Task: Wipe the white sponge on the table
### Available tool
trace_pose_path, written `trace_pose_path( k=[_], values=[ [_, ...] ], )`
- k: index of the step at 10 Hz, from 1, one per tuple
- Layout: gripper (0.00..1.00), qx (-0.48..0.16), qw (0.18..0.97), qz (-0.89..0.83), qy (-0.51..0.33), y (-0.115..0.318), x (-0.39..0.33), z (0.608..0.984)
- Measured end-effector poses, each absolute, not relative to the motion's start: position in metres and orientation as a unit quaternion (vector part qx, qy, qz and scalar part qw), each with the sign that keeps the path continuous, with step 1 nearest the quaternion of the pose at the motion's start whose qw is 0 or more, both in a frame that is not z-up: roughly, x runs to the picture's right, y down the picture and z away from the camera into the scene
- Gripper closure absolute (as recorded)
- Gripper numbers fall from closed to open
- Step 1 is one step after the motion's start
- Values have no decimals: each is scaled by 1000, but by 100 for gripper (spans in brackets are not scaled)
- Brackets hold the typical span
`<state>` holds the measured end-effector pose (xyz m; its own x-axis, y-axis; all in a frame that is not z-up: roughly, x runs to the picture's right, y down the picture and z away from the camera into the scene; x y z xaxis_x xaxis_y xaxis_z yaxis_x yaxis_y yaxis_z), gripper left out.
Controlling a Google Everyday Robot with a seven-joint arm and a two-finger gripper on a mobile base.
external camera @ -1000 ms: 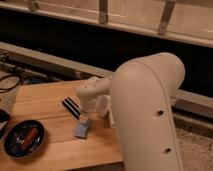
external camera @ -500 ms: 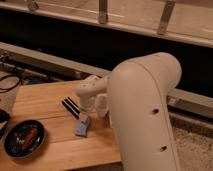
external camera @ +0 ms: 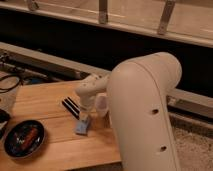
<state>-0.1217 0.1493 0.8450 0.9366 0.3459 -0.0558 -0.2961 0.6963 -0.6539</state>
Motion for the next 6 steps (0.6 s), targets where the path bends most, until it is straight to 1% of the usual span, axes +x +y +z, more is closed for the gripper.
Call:
trace_pose_path(
  k=[2,6],
  values=[
    [100,-347,921,168,-47,133,-123,857],
    [100,-344,924,138,-96,82,-148,901]
  ],
)
